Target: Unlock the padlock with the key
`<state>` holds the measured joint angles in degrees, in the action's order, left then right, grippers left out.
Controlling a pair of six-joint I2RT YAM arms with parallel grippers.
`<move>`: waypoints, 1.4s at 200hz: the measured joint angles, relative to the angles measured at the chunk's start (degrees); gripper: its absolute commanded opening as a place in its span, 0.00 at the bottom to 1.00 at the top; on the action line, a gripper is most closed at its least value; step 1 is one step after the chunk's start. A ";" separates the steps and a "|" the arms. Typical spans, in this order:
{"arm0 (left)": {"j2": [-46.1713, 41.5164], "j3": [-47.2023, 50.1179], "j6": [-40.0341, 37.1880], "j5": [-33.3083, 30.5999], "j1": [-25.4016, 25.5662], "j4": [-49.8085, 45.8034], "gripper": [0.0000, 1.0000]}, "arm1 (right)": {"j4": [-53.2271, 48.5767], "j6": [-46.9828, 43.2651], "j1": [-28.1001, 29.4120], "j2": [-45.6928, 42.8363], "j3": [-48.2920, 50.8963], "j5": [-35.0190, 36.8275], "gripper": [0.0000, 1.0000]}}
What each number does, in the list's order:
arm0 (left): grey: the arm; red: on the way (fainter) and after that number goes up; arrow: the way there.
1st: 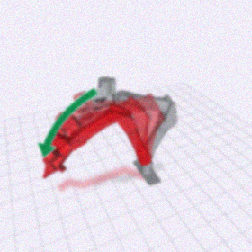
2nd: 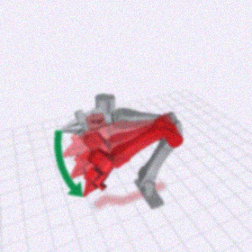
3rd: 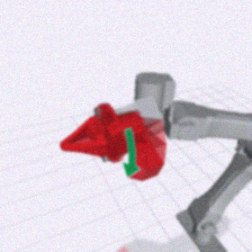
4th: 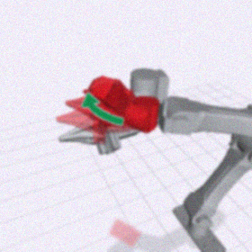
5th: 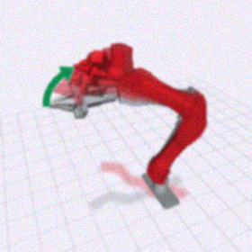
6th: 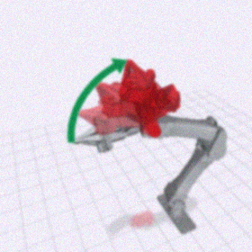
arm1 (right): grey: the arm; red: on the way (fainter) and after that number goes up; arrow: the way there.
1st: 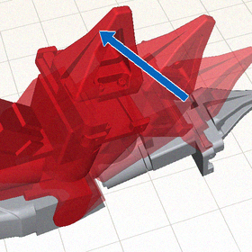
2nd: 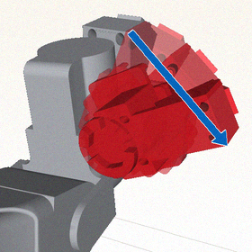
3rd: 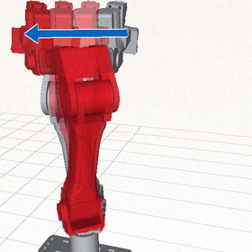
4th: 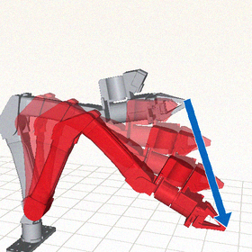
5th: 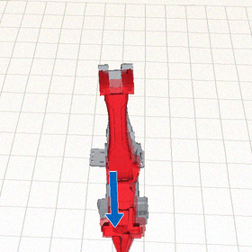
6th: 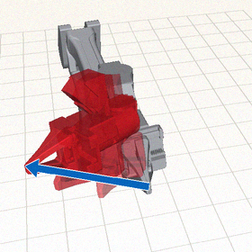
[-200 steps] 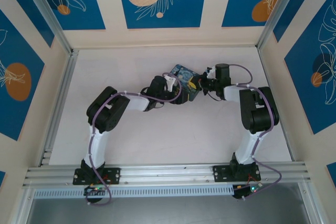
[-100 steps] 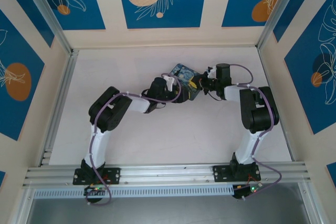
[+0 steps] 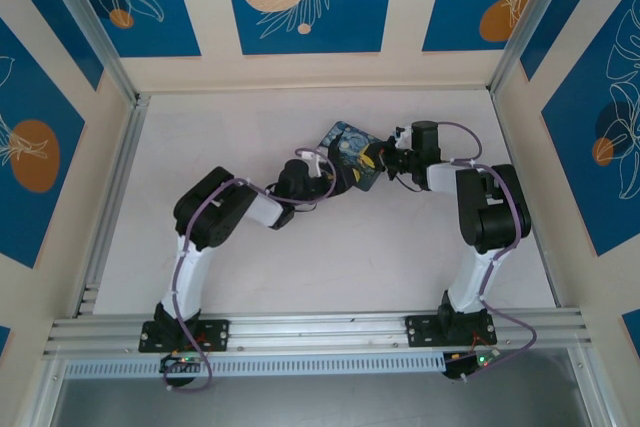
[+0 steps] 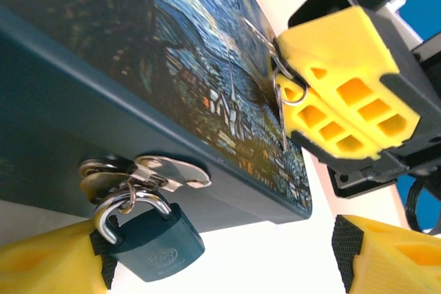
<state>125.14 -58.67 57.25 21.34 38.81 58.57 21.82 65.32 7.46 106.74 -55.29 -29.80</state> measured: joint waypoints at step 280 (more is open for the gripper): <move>3.74 1.07 13.86 -15.91 4.09 9.97 0.64 | 1.29 0.22 -0.11 0.44 0.00 -0.20 0.00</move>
<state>128.88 -57.60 71.11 5.43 42.89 68.53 23.11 65.54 7.35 107.18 -55.29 -30.00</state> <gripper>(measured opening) 0.664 0.060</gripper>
